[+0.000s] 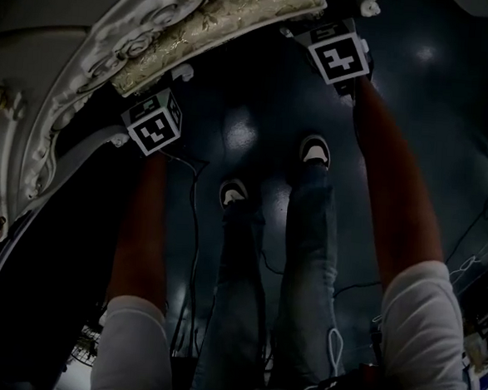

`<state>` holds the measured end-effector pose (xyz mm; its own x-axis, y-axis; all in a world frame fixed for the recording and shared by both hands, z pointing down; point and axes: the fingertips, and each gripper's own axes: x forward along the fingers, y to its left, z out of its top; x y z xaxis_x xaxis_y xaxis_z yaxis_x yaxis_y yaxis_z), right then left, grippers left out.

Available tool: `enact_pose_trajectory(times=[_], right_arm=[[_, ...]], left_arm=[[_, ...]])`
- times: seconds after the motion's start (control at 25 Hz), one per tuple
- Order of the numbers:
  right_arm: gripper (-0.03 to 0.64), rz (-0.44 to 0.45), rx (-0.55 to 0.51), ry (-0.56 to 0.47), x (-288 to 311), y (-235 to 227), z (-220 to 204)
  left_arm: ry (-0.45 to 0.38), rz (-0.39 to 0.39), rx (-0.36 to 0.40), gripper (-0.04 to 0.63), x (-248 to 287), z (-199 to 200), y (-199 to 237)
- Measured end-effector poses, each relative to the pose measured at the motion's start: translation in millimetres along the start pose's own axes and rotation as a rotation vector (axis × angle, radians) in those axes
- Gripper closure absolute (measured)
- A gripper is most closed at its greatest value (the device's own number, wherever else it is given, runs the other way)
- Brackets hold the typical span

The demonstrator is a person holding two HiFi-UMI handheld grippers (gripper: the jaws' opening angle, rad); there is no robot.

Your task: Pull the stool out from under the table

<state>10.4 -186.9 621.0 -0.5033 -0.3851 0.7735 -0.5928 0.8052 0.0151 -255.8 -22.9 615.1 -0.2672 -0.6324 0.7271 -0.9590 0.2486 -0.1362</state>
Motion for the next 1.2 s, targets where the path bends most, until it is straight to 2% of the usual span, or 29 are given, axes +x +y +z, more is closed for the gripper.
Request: enact_pose_trajectory(times=[0.08, 0.32, 0.64, 0.84, 0.96, 1.2], right_arm=[[0.374, 0.007, -0.008, 0.009, -2.3, 0.9, -3.5], [0.374, 0.036, -0.043, 0.041, -13.1, 3.2, -14.8], [0.374, 0.061, -0.064, 0.018, -21.8, 5.2, -20.8], [0.374, 0.072, -0.091, 0.022, -22.9, 6.0, -26.5], [0.374, 0.079, -0.123, 0.036, -31.1, 8.6, -39.4], [0.374, 0.095, -0.128, -0.007, -59.1, 17.1, -79.7]], left_arm=[[0.023, 0.004, -0.008, 0.325, -5.5, -7.0, -3.6], [0.022, 0.036, -0.056, 0.325, -24.4, -26.1, -15.3], [0.065, 0.045, -0.085, 0.325, -38.9, -41.8, -26.7], [0.061, 0.067, -0.103, 0.325, -47.2, -50.0, -29.6], [0.074, 0.075, -0.11, 0.325, -58.3, -63.2, -37.0], [0.068, 0.096, -0.09, 0.324, -90.7, -97.2, -64.9]])
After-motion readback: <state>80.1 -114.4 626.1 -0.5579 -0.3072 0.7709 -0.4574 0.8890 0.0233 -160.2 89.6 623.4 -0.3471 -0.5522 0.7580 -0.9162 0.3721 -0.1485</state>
